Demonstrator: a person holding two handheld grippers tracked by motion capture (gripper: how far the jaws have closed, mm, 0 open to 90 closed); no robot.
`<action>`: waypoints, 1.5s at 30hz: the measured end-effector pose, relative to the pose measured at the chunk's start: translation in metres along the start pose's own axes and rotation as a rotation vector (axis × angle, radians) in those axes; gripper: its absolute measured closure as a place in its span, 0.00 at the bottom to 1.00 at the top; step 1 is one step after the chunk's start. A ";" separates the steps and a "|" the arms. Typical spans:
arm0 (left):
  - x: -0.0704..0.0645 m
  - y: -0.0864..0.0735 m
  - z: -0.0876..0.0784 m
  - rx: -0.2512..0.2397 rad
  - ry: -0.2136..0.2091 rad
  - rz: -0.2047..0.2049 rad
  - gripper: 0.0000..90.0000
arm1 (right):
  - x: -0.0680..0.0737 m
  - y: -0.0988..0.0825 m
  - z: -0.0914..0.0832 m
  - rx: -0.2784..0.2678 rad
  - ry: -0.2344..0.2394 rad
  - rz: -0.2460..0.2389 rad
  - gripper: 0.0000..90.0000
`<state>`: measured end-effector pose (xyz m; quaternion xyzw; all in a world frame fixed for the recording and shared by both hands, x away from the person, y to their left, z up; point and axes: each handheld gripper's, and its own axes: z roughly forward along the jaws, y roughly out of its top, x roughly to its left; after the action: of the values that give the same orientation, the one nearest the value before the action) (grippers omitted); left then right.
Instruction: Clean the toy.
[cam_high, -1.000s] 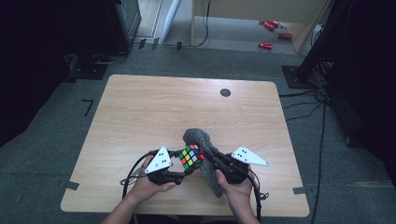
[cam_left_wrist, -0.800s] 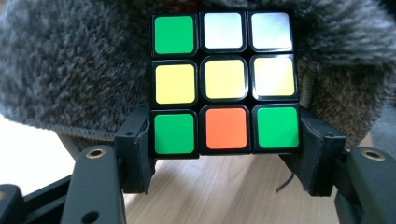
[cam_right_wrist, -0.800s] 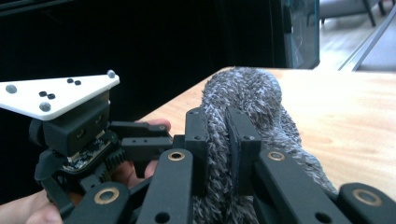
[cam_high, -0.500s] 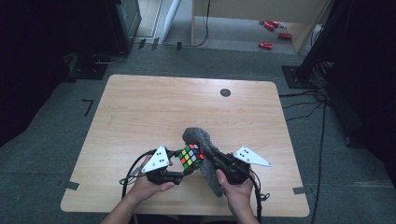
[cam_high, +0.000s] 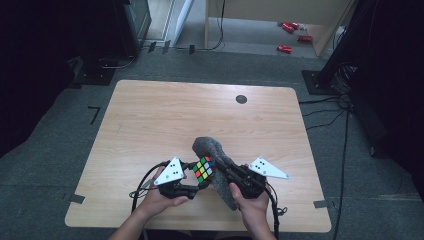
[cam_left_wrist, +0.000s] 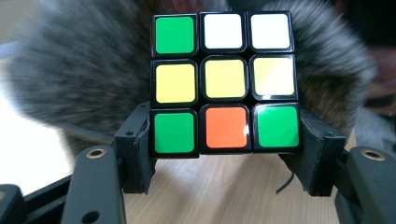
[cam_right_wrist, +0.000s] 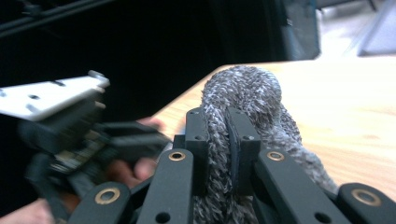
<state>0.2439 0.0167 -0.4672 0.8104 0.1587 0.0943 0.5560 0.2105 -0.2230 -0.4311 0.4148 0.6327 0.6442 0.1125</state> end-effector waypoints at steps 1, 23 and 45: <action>-0.002 0.000 0.001 0.001 0.001 0.010 0.39 | 0.003 0.001 0.000 -0.003 0.009 -0.013 0.91; 0.015 0.003 -0.016 -0.090 0.012 -0.081 0.39 | -0.027 -0.007 -0.003 -0.013 -0.029 0.086 0.91; 0.047 0.002 -0.042 -0.226 -0.085 -0.277 0.39 | -0.007 -0.021 0.011 0.047 0.186 -0.173 0.90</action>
<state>0.2738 0.0699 -0.4508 0.7165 0.2335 -0.0005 0.6574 0.2147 -0.2159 -0.4545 0.2994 0.6887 0.6529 0.0987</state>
